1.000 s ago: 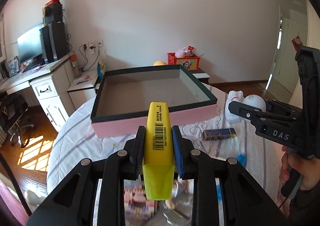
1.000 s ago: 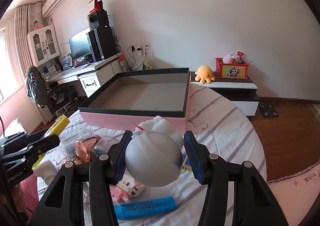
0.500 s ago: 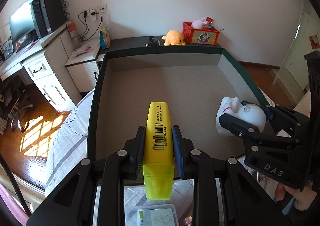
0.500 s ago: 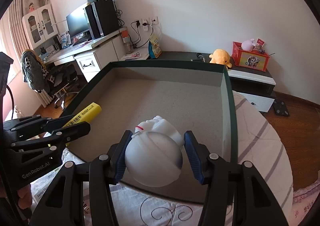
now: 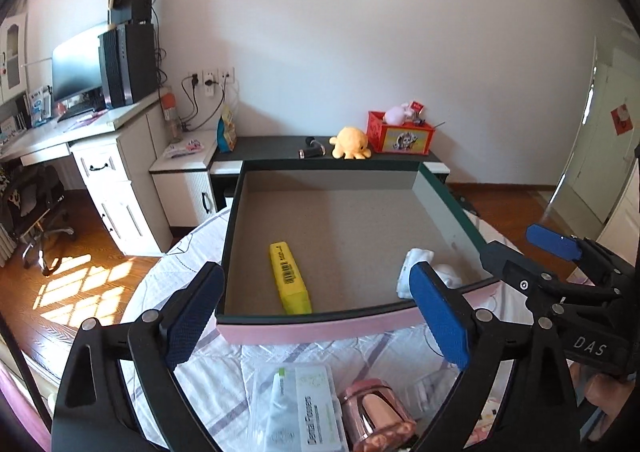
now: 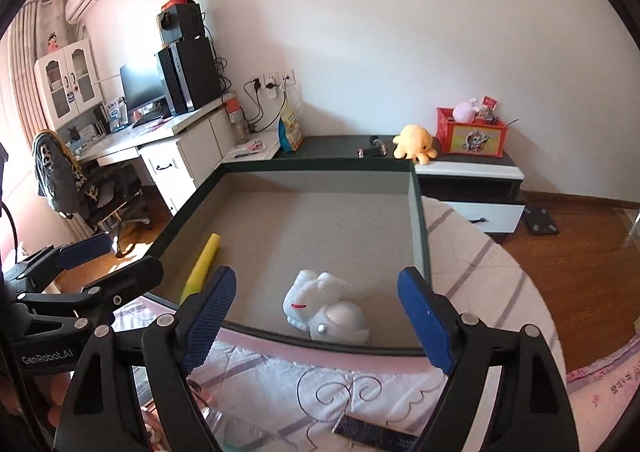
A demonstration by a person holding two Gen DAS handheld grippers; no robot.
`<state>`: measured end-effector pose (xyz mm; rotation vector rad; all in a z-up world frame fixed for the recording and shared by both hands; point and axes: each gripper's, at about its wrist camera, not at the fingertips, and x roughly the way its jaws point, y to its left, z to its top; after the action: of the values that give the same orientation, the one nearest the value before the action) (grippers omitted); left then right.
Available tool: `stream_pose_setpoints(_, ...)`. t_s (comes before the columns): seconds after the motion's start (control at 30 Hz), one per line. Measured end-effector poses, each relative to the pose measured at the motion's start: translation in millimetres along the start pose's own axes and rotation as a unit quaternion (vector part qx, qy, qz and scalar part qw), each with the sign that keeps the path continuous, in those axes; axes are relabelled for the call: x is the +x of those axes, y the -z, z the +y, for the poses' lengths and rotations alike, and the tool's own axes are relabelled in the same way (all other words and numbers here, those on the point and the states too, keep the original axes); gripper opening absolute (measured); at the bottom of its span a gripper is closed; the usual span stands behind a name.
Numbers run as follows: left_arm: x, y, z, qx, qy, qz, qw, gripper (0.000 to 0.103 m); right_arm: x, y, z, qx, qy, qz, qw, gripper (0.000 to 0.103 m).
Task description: Organize rigid objects
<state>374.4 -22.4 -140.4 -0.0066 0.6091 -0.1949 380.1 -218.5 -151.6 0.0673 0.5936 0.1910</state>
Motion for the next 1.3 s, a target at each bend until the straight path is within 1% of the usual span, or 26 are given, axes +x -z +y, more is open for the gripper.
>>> stream_pose_setpoints(0.07, -30, 8, -6, 0.002, -0.016, -0.024, 0.9996, 0.097, -30, 4, 5, -0.005, 0.022, -0.021, 1.000, 0.089)
stream_pose_setpoints(0.1, -46, 11, -8, 0.004, -0.021, -0.036, 0.9991, 0.102, -47, 9, 9, -0.011, 0.035, -0.033, 0.999, 0.090)
stream_pose_setpoints(0.17, -81, 21, -14, 0.004, -0.042, -0.066, 0.9969, 0.103, -77, 15, 18, -0.014, 0.049, -0.053, 0.997, 0.090)
stream_pose_setpoints(0.23, -115, 33, -20, 0.008, -0.058, -0.092, 0.9940, 0.103, -109, 25, 25, -0.014, 0.053, -0.074, 0.996, 0.090)
stream_pose_setpoints(0.27, -130, 38, -22, 0.009, -0.064, -0.103, 0.9925, 0.103, -124, 30, 28, -0.014, 0.059, -0.081, 0.995, 0.095)
stream_pose_setpoints(0.3, -143, 43, -24, 0.012, -0.074, -0.109, 0.9912, 0.103, -139, 35, 31, -0.013, 0.064, -0.089, 0.994, 0.103)
stream_pose_setpoints(0.37, -170, 52, -30, 0.020, -0.083, -0.122, 0.9889, 0.103, -169, 46, 37, -0.013, 0.058, -0.112, 0.992, 0.103)
stream_pose_setpoints(0.43, -194, 60, -35, 0.023, -0.093, -0.132, 0.9866, 0.103, -194, 54, 46, -0.017, 0.059, -0.120, 0.991, 0.103)
stream_pose_setpoints(0.47, -206, 64, -36, 0.020, -0.093, -0.139, 0.9856, 0.103, -204, 57, 49, -0.017, 0.062, -0.125, 0.990, 0.103)
stream_pose_setpoints(0.53, -228, 72, -38, 0.016, -0.082, -0.152, 0.9848, 0.103, -225, 64, 57, -0.023, 0.060, -0.138, 0.988, 0.103)
stream_pose_setpoints(0.63, -253, 81, -43, 0.023, -0.072, -0.166, 0.9831, 0.103, -252, 74, 67, -0.023, 0.057, -0.153, 0.986, 0.103)
stream_pose_setpoints(0.77, -281, 92, -46, 0.022, -0.076, -0.189, 0.9787, 0.103, -279, 84, 77, -0.029, 0.057, -0.168, 0.984, 0.103)
stream_pose_setpoints(0.87, -295, 95, -45, 0.020, -0.070, -0.200, 0.9771, 0.103, -292, 87, 83, -0.031, 0.062, -0.178, 0.982, 0.103)
stream_pose_setpoints(0.93, -302, 97, -45, 0.021, -0.074, -0.204, 0.9759, 0.103, -300, 88, 86, -0.033, 0.062, -0.184, 0.980, 0.103)
stream_pose_setpoints(1.07, -309, 99, -44, 0.018, -0.072, -0.211, 0.9746, 0.103, -307, 91, 89, -0.036, 0.063, -0.191, 0.979, 0.103)
stream_pose_setpoints(1.3, -307, 101, -43, 0.017, -0.074, -0.208, 0.9751, 0.103, -307, 91, 90, -0.038, 0.062, -0.191, 0.979, 0.103)
